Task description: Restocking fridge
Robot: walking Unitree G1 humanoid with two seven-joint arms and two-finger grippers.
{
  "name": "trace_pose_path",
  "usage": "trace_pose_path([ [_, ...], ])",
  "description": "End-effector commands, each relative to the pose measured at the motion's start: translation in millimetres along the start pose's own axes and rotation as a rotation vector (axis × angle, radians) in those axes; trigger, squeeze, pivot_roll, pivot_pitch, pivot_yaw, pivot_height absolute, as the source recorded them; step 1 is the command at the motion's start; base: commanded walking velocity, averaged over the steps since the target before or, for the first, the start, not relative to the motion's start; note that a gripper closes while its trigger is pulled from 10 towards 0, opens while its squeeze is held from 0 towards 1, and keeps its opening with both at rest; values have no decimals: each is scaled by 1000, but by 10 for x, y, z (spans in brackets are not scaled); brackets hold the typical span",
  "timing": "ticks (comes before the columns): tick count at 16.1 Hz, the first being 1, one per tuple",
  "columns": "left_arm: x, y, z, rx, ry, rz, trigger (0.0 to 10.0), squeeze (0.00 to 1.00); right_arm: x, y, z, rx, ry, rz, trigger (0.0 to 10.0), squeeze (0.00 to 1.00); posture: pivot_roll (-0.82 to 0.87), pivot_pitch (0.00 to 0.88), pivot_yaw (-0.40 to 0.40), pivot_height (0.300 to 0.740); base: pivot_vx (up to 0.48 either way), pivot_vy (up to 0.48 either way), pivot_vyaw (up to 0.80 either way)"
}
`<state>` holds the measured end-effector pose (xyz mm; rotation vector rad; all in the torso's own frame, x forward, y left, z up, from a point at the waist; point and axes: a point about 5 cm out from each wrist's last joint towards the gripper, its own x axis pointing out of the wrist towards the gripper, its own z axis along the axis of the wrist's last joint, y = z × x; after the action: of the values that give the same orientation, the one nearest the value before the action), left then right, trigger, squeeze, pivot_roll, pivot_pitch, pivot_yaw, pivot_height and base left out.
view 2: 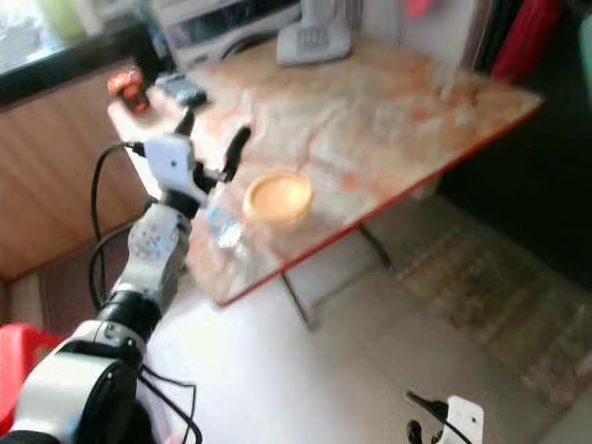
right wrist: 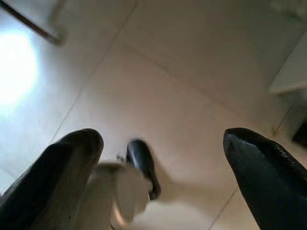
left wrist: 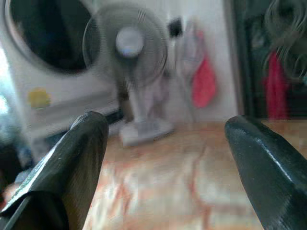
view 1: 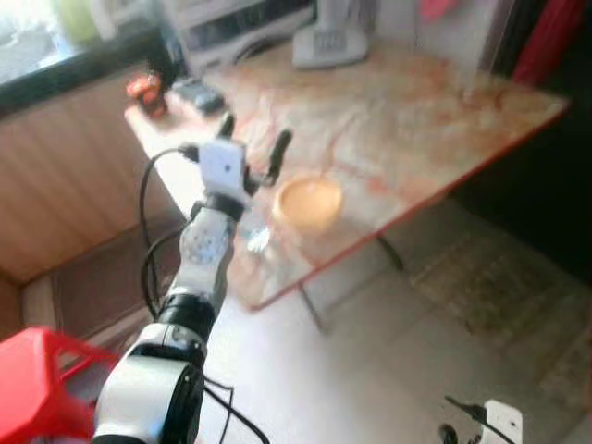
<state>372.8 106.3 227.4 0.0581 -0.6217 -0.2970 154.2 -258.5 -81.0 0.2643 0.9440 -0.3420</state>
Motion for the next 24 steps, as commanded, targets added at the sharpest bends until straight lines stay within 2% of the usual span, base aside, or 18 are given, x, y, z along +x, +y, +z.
trace_pose_path([
  [1, -19, 129, 15, 14, 2, 30, 10000, 0, 9, 100, -62, 13, 17, 24, 10000, 0, -61, 79, 103, 740, 0, 0, 0],
  [4, 141, 116, 177, 29, -9, 59, 10000, 0, 6, 98, -77, 7, 21, 27, 10000, 0, -61, 69, 103, 740, 0, 0, 0],
  [5, 353, 72, 354, 109, 30, 15, 10000, 0, 6, 99, -82, 4, 24, 28, 10000, 0, -55, 68, 103, 740, 0, 0, 0],
  [7, 568, 35, 636, 17, 90, -31, 10000, 0, 8, 110, -80, 2, 26, 30, 10000, 0, -54, 73, 109, 740, 0, 0, 0],
  [8, 611, 33, 676, -80, 172, -41, 10000, 0, 10, 115, -78, 4, 27, 31, 10000, 0, -49, 74, 111, 740, 0, 0, 0],
  [9, 617, 7, 710, -141, 238, -88, 10000, 0, 10, 118, -83, 4, 34, 32, 10000, 0, -49, 74, 111, 740, 0, 0, 0],
  [10, 616, 29, 716, -77, 312, -122, 10000, 0, 12, 124, -80, -4, 36, 33, 10000, 0, -31, 79, 117, 740, 0, 0, 0],
  [11, 588, 39, 760, 18, 398, -220, 10000, 0, 14, 137, -73, 8, 30, 43, 10000, 0, -10, 80, 121, 740, 0, 0, 0],
  [13, 454, 54, 660, -3, 634, -293, 10000, 0, 15, 145, -70, 10, 28, 44, 10000, 0, 2, 80, 133, 740, 0, 0, 0],
  [15, 310, 118, 423, -76, 804, -272, 10000, 0, 16, 147, -69, 13, 28, 45, 10000, 0, 3, 83, 131, 740, 0, 0, 0],
  [18, 206, 110, 296, -92, 880, -275, 10000, 0, 15, 144, -70, 13, 28, 44, 10000, 0, -2, 89, 133, 740, 0, 0, 0],
  [21, 112, 91, 205, -158, 959, -254, 10000, 0, 15, 140, -68, 2, 30, 47, 10000, 0, -4, 90, 129, 740, 0, 0, 0],
  [24, 74, 64, 188, -167, 970, -263, 10000, 0, 13, 130, -67, -2, 30, 45, 10000, 0, -2, 91, 127, 740, 0, 0, 0],
])
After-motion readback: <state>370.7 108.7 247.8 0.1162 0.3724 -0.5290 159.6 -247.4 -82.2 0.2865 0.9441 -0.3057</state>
